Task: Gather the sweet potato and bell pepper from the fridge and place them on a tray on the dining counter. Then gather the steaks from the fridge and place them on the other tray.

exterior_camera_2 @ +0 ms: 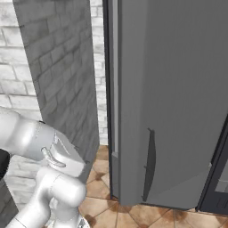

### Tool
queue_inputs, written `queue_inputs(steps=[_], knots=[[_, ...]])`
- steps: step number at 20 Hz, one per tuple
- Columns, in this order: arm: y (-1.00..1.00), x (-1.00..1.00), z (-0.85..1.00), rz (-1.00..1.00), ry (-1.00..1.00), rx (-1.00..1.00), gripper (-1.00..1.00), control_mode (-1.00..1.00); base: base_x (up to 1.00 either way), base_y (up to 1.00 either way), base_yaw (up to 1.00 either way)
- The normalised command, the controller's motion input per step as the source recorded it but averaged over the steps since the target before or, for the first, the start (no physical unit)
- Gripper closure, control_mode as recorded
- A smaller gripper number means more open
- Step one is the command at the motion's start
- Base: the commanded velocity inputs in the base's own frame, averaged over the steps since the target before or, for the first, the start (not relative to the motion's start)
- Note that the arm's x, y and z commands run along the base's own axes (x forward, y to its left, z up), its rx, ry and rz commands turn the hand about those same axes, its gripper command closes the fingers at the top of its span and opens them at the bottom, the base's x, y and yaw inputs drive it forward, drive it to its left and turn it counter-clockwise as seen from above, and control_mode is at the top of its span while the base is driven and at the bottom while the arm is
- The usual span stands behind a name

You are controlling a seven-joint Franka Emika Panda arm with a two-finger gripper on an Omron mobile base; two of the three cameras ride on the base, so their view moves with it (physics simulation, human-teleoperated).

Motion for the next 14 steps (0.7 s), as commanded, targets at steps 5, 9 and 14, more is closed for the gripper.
queue_inputs(steps=[5, 9, 14], knots=[[0.34, 0.00, 0.00, 0.35, 0.64, -0.45, -1.00, -1.00, 0.00, 0.00, 0.00], [0.00, 0.11, -0.24, 0.41, 0.54, -0.44, -1.00, -1.00, 0.00, 0.00, 0.00], [0.07, 0.39, -0.34, 0.43, 0.51, -0.22, -1.00, -1.00, 0.00, 0.00, 0.00]])
